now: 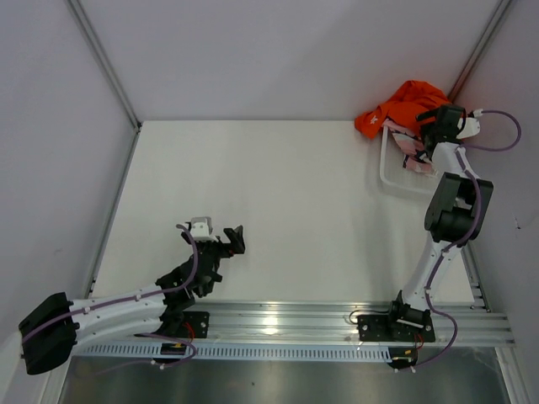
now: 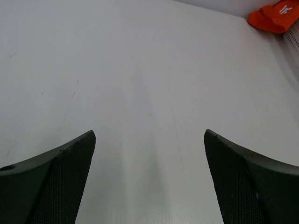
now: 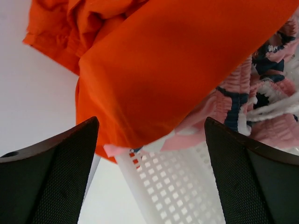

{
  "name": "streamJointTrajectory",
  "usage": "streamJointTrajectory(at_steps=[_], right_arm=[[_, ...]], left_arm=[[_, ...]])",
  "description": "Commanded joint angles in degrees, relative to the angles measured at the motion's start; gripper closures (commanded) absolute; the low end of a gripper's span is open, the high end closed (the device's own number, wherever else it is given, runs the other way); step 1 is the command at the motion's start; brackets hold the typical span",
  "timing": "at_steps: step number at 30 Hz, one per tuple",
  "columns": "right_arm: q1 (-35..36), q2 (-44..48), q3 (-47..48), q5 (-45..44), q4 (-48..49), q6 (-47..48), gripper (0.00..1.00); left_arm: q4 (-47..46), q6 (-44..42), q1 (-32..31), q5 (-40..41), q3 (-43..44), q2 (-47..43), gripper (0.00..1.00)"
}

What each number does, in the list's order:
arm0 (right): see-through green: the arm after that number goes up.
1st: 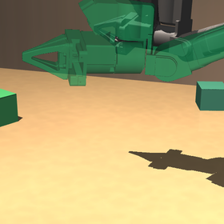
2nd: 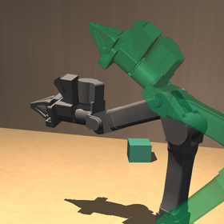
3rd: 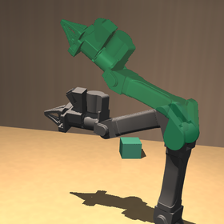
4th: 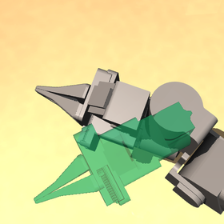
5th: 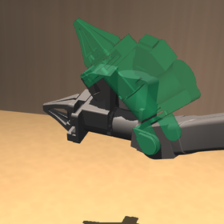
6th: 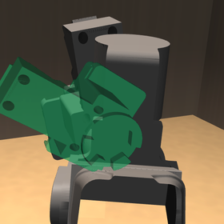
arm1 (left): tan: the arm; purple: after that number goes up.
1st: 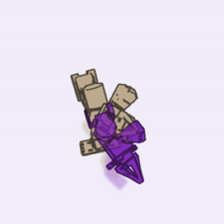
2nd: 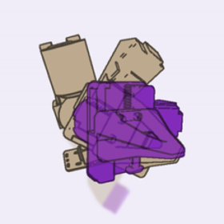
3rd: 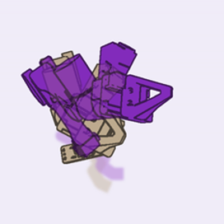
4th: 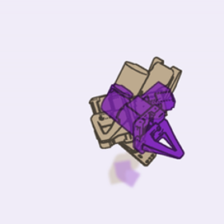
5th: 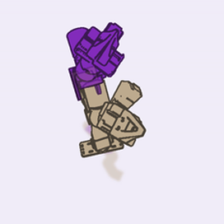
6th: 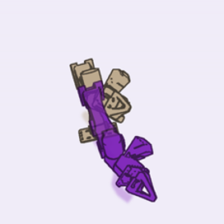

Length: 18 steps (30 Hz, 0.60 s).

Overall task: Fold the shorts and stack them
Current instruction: Grab the shorts from the pile

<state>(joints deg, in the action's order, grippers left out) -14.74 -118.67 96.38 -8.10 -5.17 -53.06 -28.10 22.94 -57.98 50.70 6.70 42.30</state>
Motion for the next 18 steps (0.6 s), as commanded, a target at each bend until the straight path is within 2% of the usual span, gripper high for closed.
streamJointTrajectory(at_steps=[1,3,6,7,8,9,11,12,15,18], right_arm=[[0.7,-3.6,7.3,-3.6,3.2,-2.5,0.06],[1.4,-8.0,14.8,-4.3,-1.0,-1.8,0.06],[1.7,-10.3,16.0,-3.9,-0.2,-3.3,0.11],[1.8,-10.2,15.3,-4.1,1.5,-3.3,0.22],[1.9,-10.3,15.0,-4.3,4.1,-3.1,0.27],[2.2,-10.4,15.1,-4.6,4.5,-2.4,0.45],[2.3,-10.4,15.6,-4.6,7.9,-1.6,0.68],[2.4,-10.1,15.5,-4.4,8.6,-1.3,0.99],[3.3,-7.9,16.5,-4.5,11.4,-0.1,1.00],[4.9,-6.3,22.4,-2.9,14.2,3.4,1.00]], left_arm=[[-1.8,-0.2,-0.3,0.1,2.9,1.6,0.01],[-2.0,-0.4,-0.2,0.0,3.1,2.3,0.01],[-2.8,-0.5,-0.3,-0.2,3.2,3.1,0.01],[-3.0,-0.7,-0.3,-0.4,3.4,3.4,0.01],[-3.3,-0.8,-0.2,-0.4,3.5,3.7,0.01],[-3.2,-1.0,-0.3,-0.4,3.6,4.1,0.01],[-2.6,-1.2,-0.3,-0.3,4.5,4.6,0.01],[-2.3,-1.4,-0.3,-0.2,4.9,4.8,0.01],[-1.9,-1.7,-0.3,0.2,5.3,5.4,0.01],[-1.9,-1.6,-0.3,0.0,5.3,5.5,0.01]])
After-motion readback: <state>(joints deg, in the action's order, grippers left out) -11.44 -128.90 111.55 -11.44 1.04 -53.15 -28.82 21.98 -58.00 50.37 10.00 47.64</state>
